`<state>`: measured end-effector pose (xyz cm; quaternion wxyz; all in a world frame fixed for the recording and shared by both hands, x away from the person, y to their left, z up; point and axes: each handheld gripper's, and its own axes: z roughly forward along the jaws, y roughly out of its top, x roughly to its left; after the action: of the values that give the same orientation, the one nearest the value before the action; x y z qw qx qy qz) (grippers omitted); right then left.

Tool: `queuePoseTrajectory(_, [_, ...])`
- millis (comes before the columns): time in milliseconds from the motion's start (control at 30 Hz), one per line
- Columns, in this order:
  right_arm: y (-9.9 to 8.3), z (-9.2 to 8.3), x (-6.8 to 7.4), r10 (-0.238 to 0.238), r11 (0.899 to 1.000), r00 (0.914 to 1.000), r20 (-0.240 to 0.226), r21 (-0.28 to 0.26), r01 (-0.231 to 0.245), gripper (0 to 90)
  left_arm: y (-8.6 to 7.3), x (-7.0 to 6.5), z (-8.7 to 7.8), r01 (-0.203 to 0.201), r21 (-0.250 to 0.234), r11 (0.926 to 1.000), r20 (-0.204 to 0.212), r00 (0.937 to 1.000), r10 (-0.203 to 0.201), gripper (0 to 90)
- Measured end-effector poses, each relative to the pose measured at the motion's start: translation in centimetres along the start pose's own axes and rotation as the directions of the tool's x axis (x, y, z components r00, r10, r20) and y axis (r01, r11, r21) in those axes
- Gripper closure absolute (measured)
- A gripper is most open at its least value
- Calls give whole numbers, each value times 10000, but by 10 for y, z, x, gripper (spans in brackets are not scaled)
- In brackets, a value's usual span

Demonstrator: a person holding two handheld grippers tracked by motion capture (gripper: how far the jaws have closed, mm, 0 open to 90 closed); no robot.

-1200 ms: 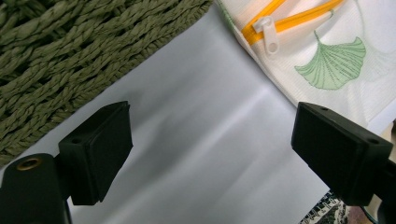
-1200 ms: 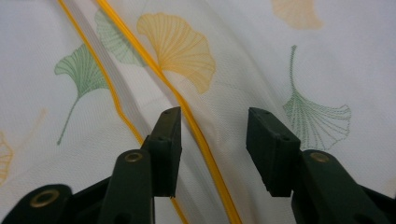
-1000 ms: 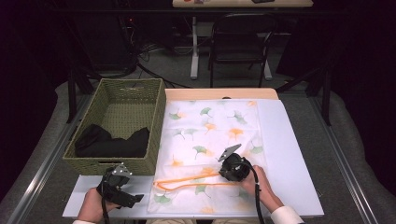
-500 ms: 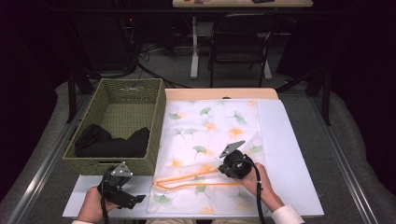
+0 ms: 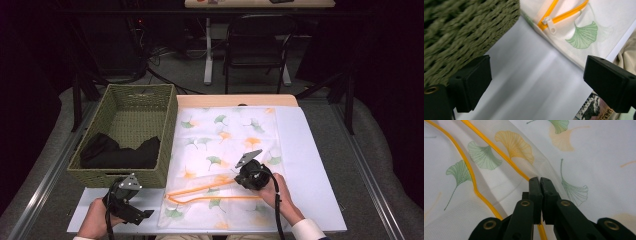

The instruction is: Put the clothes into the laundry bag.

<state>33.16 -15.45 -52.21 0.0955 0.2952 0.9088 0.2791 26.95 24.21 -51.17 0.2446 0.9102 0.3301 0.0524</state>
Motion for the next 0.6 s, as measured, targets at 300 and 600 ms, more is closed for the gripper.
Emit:
queuePoseTrajectory(300, [1, 1, -1, -3, 10000, 9999, -142, -51, 2, 879, 4, -8, -16, -161, 77, 9998, 577, 9982, 156, 60])
queuePoseTrajectory(600, [3, 1, -2, 33, 9999, 9999, -116, -104, -34, 879, 31, -6, -45, -1361, 30, 9907, 760, 9879, 1355, 38])
